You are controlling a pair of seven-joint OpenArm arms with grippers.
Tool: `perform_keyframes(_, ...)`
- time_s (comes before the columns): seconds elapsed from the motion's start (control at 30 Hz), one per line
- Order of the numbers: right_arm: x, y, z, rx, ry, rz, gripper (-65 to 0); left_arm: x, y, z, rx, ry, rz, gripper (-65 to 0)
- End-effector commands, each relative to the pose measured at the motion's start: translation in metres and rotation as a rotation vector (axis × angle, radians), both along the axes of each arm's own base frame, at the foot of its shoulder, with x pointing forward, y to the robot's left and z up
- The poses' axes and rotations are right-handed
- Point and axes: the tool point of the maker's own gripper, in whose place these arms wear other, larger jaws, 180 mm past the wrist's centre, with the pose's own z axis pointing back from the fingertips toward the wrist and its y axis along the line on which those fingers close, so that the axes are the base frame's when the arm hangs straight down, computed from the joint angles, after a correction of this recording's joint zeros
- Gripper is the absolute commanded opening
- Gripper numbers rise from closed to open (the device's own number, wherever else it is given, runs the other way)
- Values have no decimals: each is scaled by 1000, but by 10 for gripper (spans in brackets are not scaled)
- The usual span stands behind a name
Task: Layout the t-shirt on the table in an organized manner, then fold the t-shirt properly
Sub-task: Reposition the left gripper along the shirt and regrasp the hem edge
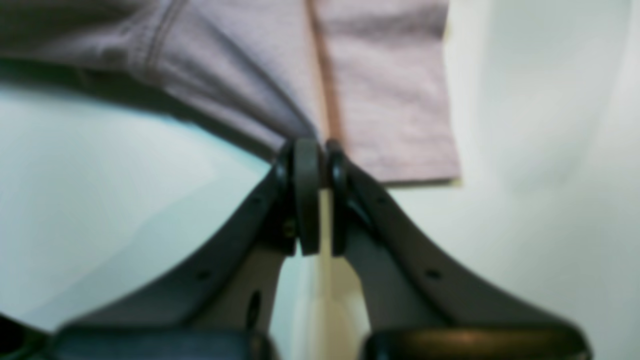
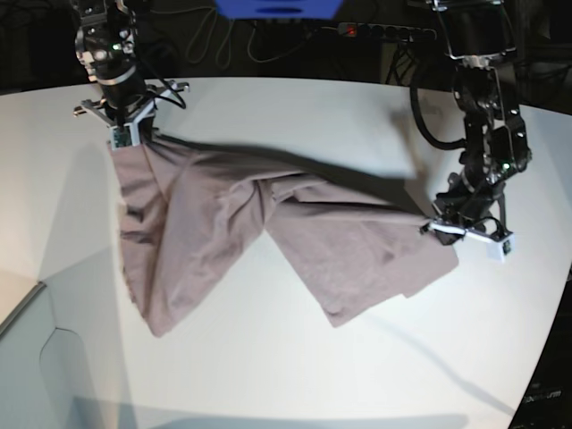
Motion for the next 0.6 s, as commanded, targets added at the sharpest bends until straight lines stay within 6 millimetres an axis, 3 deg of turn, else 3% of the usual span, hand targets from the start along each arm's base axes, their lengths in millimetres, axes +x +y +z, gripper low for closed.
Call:
perform_keyframes(0.0,6,-12,15,-18,-53,-13,-650,12,9,27,20,-88,15,-650)
perform_keyframes(0.17,3,-27,26,-34,-75,-61,-650,7,29,47,49,-136,62,-650)
perform_keyframes(0.37,-8,-53,9,-56,-27,-129,-650,-5,72,51,59,-142,179,-650)
perform_keyframes(0.57,-13,-72,-3,-70,3,-180,-650,-14,87,52,49,-117,217,-650)
